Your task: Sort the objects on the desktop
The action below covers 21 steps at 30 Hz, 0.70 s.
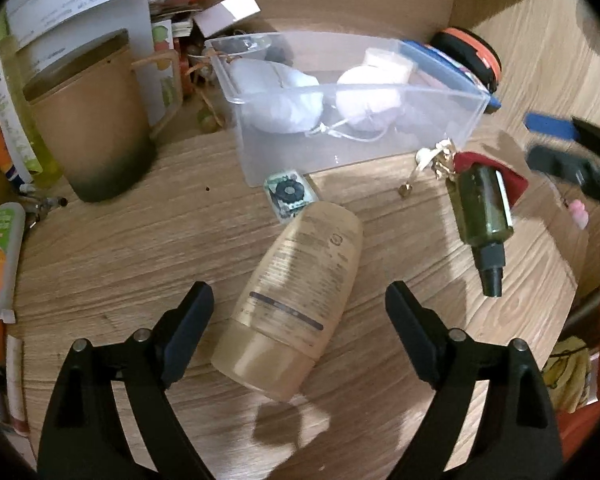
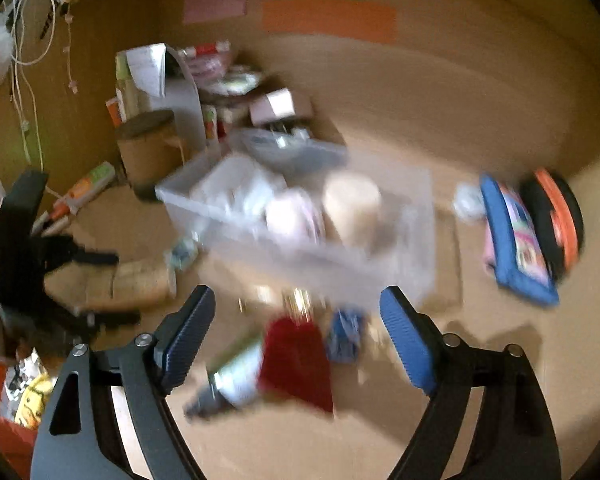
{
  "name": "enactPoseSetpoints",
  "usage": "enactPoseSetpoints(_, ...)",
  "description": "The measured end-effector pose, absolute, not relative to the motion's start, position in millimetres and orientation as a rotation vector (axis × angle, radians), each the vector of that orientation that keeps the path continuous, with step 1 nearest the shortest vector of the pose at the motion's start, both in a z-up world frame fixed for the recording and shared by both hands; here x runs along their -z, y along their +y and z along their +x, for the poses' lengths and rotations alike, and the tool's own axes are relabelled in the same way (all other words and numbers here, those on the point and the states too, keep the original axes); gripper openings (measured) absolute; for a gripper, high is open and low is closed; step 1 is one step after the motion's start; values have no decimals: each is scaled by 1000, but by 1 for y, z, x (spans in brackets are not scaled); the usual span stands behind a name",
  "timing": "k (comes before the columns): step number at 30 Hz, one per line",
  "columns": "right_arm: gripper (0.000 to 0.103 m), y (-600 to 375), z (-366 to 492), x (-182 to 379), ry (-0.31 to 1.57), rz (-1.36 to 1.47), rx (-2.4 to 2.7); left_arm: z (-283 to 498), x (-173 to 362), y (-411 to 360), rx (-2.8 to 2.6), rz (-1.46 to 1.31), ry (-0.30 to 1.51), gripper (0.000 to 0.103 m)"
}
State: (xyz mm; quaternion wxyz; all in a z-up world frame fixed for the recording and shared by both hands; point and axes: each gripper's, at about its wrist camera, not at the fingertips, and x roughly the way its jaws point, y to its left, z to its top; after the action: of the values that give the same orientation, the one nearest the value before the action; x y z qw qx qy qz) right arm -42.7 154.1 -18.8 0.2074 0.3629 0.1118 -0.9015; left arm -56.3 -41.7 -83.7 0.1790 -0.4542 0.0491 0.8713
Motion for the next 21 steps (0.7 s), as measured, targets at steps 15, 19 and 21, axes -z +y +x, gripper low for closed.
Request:
enactPoseSetpoints(15,72,165,-21,85,23,1260,2284,-59,86,-37,-2396,-1354,143,88)
enactPoseSetpoints(19,67,159,-36,89,-34,1277,2254,-64,86,-34,-2396,-1358,173,81)
enactPoseSetpoints(21,66,154,-41,90,-23,1280,2250,-65,85,-33,-2394,-1350,196,76)
